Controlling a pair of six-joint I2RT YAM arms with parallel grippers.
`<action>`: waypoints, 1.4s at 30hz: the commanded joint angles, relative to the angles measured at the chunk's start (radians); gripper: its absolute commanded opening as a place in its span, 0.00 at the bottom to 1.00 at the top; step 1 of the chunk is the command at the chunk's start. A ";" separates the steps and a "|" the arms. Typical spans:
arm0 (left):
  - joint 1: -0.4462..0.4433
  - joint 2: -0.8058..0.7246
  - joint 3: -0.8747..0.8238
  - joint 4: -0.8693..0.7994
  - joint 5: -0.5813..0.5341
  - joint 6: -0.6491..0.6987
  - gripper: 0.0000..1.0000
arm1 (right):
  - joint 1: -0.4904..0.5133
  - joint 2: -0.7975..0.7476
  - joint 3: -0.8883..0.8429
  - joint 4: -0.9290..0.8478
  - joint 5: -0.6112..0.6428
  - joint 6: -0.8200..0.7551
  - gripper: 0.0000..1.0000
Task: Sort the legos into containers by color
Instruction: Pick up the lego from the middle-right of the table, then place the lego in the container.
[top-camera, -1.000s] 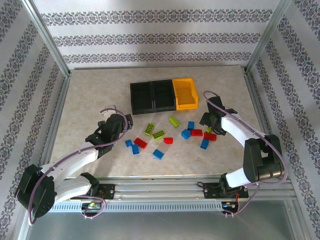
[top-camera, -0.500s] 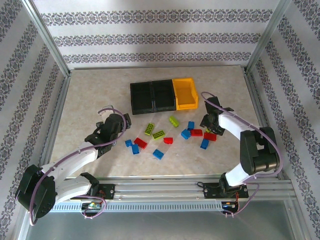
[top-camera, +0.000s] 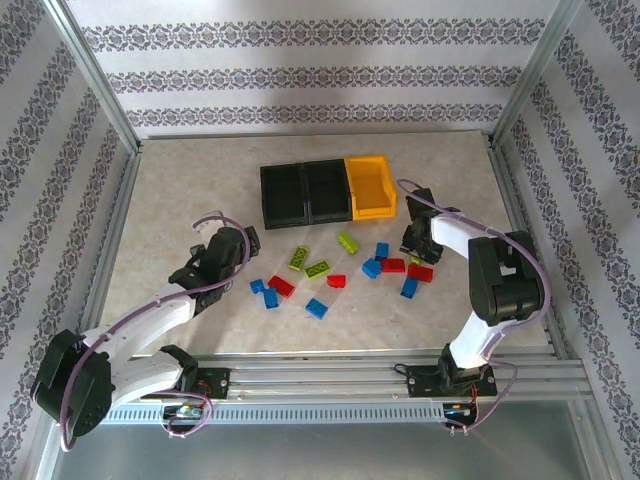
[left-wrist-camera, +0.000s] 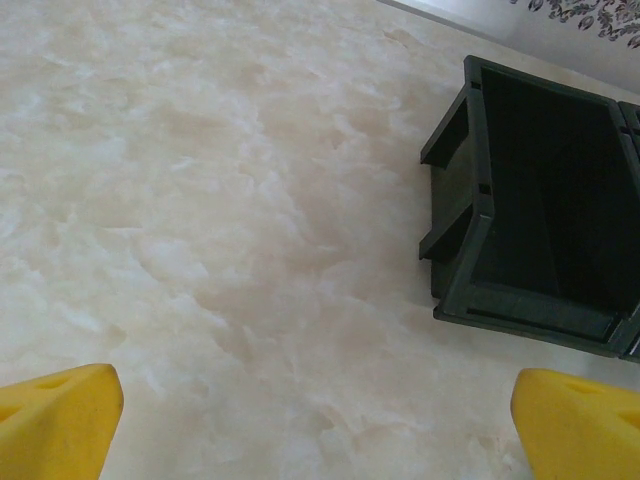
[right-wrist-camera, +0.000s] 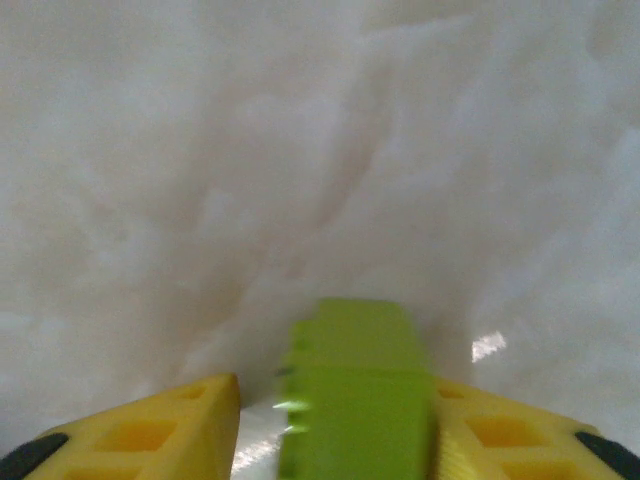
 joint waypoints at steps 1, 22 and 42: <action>0.011 -0.013 0.010 -0.029 -0.022 -0.019 1.00 | -0.005 0.018 0.020 0.001 -0.027 -0.013 0.39; 0.049 0.066 0.015 0.012 0.075 0.001 1.00 | 0.102 -0.080 0.293 -0.082 -0.022 -0.161 0.20; 0.074 0.051 0.038 -0.051 0.137 -0.002 1.00 | 0.168 0.373 0.788 -0.120 0.000 -0.364 0.23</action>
